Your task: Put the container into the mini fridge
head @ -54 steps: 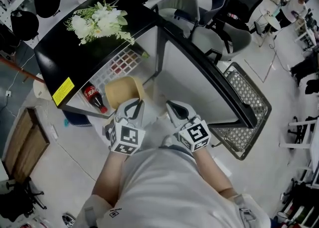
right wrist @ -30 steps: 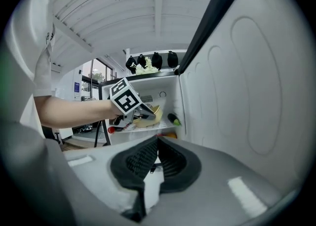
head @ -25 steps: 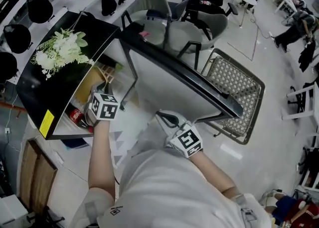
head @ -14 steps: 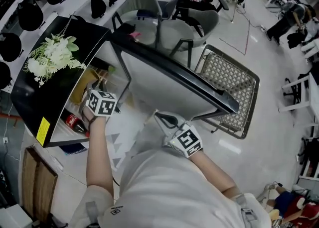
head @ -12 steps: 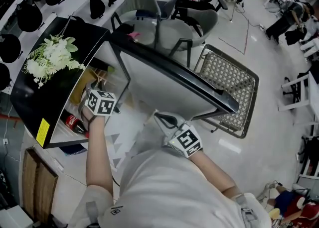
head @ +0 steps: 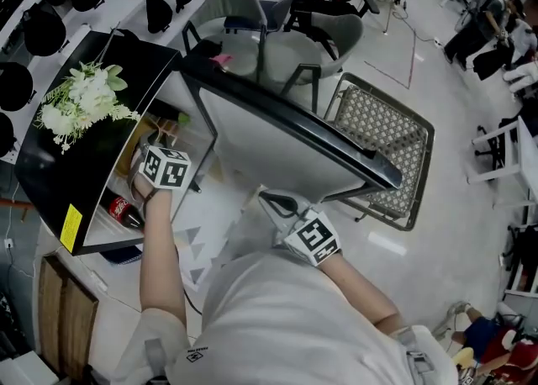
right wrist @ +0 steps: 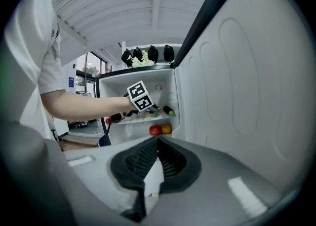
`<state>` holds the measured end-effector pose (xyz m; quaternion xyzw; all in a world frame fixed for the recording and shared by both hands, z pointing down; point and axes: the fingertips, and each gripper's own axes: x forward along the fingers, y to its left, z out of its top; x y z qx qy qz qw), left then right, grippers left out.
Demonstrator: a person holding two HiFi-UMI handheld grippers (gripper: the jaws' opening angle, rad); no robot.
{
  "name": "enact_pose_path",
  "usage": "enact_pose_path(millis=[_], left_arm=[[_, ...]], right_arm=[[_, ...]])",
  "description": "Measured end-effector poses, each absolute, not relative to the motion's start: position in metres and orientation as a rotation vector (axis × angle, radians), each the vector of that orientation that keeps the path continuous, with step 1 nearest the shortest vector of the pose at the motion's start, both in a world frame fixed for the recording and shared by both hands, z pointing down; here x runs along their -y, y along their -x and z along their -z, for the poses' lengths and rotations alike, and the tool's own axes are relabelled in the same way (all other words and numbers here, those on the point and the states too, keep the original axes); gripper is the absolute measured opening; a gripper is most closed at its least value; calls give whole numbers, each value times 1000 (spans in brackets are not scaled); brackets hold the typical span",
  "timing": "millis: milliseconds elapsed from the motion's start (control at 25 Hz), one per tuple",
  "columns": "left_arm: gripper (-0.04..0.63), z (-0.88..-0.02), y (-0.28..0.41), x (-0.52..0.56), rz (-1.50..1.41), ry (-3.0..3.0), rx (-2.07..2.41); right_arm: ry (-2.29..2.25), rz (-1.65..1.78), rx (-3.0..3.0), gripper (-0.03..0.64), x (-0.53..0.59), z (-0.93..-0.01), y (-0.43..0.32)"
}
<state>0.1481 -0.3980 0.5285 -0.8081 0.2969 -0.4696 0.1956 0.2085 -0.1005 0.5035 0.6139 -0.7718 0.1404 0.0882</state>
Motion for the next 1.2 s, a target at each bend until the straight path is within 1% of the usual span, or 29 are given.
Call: enact_pose_path(millis=[360,760,1040,1200], left_arm=[[124,-532,-149,391,1321,2274,-821],[129,-504,-142,346,1169,2371,-876],[32,-491,-129,301,1080,2462,-916],[9,-491,-109,278,1056,2506,-996]], right_arm=[[-1812,-428,2302,3,98,-506,-206],[-1740,-415,2374,3,100,-508,-197],[-1617,-395,2461,3,108,-497,-181],[-1537,-399,2509,3,112,-499,-175]])
